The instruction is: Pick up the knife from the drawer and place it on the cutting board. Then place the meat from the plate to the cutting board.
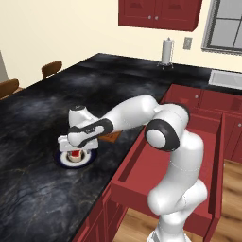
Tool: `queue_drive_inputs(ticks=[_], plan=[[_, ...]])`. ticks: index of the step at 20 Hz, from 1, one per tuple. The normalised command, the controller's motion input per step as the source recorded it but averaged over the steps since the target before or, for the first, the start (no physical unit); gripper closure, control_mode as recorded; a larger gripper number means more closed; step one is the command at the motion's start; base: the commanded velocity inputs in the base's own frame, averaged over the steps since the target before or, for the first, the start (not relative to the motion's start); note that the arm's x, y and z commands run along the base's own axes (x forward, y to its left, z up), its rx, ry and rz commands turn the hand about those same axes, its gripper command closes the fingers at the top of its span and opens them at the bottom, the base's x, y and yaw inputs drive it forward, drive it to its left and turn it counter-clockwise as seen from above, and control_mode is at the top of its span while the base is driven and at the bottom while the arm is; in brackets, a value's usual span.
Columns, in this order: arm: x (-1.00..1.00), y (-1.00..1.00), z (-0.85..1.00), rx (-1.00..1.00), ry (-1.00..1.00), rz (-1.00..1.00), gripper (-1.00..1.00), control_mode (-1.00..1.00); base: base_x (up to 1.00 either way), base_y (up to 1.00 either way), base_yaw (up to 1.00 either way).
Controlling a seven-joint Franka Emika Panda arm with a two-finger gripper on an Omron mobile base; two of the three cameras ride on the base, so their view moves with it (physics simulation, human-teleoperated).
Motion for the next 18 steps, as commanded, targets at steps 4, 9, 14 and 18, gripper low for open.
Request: queue_drive_inputs(ticks=[4,9,14,18], plan=[[0.04,0.06,-0.17,-0.04,0.0,0.0,-1.0,-1.0,0.0,0.0,0.0],[0.11,0.19,-0.03,-0.04,-0.01,0.0,-1.0,-1.0,0.0,0.0,0.0],[0.07,0.05,0.0,-0.01,-0.01,0.0,-1.0,-1.0,0.0,0.0,0.0],[0.13,0.0,-0.02,-0.02,-0.01,0.0,-1.0,-1.0,0.0,0.0,0.0]])
